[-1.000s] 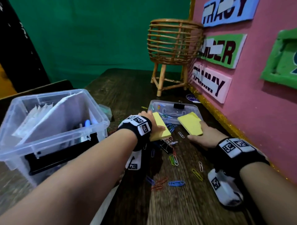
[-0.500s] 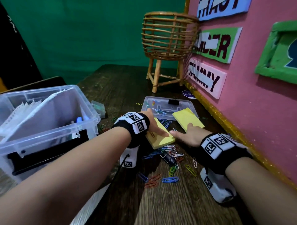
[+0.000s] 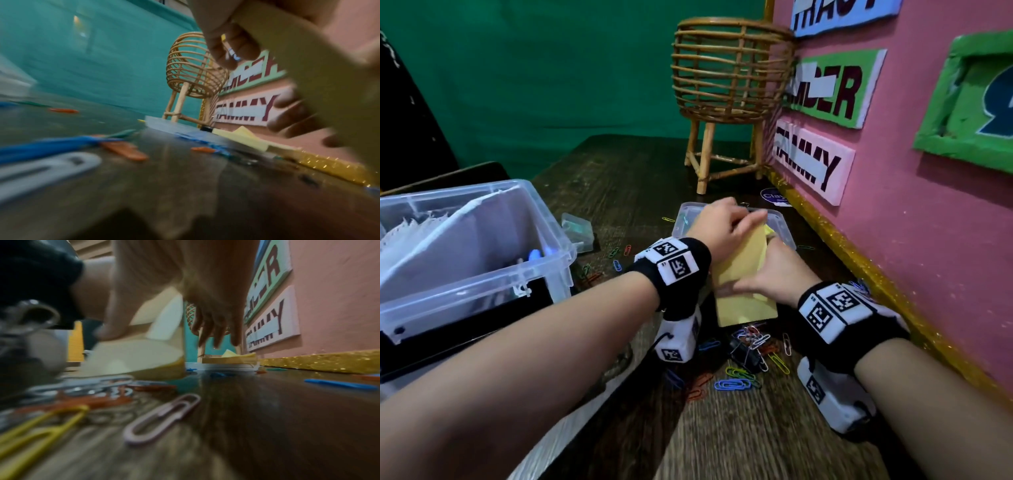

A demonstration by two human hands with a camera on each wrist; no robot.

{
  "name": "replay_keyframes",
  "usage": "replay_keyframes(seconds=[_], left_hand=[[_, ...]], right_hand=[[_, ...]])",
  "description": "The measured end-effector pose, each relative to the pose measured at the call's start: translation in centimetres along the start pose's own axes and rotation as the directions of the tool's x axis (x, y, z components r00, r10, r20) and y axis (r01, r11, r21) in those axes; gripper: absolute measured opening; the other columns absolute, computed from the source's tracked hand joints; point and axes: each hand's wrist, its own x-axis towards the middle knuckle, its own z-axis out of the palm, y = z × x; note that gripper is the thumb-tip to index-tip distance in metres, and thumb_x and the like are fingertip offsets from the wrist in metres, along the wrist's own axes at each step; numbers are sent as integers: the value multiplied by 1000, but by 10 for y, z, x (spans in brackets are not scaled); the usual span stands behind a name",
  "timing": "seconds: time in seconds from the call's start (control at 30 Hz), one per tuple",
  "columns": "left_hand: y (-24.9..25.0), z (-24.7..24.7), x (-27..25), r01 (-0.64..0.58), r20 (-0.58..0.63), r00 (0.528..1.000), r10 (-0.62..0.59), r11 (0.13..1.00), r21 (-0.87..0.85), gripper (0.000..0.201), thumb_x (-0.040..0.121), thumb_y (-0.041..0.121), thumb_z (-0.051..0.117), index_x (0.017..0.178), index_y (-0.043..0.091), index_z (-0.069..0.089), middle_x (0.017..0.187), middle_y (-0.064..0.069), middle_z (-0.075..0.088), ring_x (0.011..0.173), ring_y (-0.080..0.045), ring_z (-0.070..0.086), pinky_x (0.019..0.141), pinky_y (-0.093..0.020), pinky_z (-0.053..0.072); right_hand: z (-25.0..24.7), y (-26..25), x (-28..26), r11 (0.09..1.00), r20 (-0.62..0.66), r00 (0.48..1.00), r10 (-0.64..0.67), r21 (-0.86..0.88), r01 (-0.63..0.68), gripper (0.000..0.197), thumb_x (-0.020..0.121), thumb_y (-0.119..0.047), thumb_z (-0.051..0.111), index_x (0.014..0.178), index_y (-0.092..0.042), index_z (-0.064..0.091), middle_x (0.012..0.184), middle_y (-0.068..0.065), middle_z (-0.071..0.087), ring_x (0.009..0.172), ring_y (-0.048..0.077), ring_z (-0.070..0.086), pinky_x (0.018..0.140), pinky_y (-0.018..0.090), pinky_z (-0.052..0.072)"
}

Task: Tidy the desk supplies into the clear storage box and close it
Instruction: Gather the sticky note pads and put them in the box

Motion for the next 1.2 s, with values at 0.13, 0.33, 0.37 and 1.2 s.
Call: replay_keyframes(seconds=[0.13,0.33,0.37,1.2], left_hand=[[4,7,14,51,-156,986,-61,996,-72,35,99,29,39,94,3,62,91,-10,58,85,-22,53,76,-31,40],[-16,29,46,322,139,928,-346,932,167,47,91,37,53,124,6,44,118,-15,60,111,-32,58,88,-37,46],[-18,33,51,329,186,908,-376,913,240,58,87,44,57,128,6,41,121,-16,58,112,-32,57,90,-38,45],[23,-58,15,282,-247,879,-409,862,-422,31,86,13,62,115,9,53,117,-15,60,105,-30,61,88,-42,54]], right_hand=[[-7,-6,-5,1000,-163,987,-1,20,4,62,74,-34,74,122,-9,45,116,12,59,107,30,56,89,38,47],[-13,-4,-7,990,-366,923,118,-25,-136,45,88,-13,53,125,-2,30,128,20,51,113,41,53,85,42,44],[-14,-5,-8,989,-380,915,135,-7,-149,46,87,-12,53,125,-1,30,128,21,50,114,41,53,85,42,44],[-22,-5,-20,983,-448,891,68,185,18,34,86,-1,57,117,-7,44,117,14,61,106,27,58,84,29,43]])
